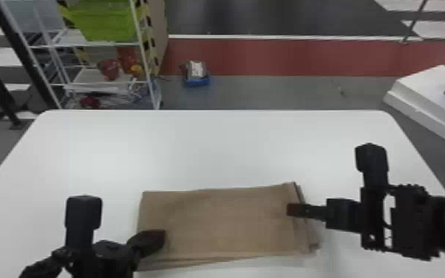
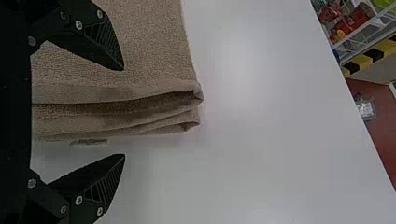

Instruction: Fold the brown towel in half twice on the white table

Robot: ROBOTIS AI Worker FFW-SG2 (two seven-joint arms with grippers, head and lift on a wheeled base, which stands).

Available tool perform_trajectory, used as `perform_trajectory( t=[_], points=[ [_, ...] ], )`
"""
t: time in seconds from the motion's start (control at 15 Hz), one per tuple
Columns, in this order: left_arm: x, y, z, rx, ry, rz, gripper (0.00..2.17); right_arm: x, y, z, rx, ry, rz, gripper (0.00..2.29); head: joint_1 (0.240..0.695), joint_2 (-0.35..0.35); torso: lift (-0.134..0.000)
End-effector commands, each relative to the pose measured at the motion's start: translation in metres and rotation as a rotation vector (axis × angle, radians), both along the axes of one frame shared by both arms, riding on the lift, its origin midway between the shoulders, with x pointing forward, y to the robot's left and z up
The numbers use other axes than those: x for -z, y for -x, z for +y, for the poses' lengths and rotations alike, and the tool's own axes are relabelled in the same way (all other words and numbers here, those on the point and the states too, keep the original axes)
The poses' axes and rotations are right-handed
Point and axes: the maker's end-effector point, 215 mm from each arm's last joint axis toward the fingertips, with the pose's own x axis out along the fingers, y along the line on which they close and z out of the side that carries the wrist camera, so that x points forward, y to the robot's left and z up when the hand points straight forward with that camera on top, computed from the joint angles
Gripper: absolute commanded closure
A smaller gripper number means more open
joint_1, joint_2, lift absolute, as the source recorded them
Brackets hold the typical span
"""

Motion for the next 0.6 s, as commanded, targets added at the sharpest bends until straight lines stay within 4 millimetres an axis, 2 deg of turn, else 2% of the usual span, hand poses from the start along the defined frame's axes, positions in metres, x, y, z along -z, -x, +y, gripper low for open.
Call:
perform_trajectory(
  t=[0.0,0.2,0.33,0.4,0.53],
  points=[
    [-0.001,0.000,-0.001,-0.001,0.004,-0.002,2.06,0.003,-0.002,0.002,-0.014,0.015,0.015,0.26,0.695,0.007,-0.124],
    [-0.001,0.001,-0.001,-0.001,0.004,-0.001,2.07,0.010,-0.004,0.007,-0.029,0.028,0.034,0.26,0.695,0.010,-0.124],
    [-0.001,0.001,-0.001,-0.002,0.003,-0.001,2.06,0.013,-0.005,0.009,-0.036,0.033,0.041,0.37,0.695,0.014,-0.124],
    [-0.001,0.001,-0.001,-0.003,0.003,0.001,2.07,0.012,-0.006,0.011,-0.040,0.026,0.039,0.56,0.695,0.015,-0.124],
    [-0.001,0.001,0.001,-0.004,0.003,0.001,2.07,0.011,-0.006,0.014,-0.049,0.018,0.037,1.09,0.695,0.021,-0.124]
  ],
)
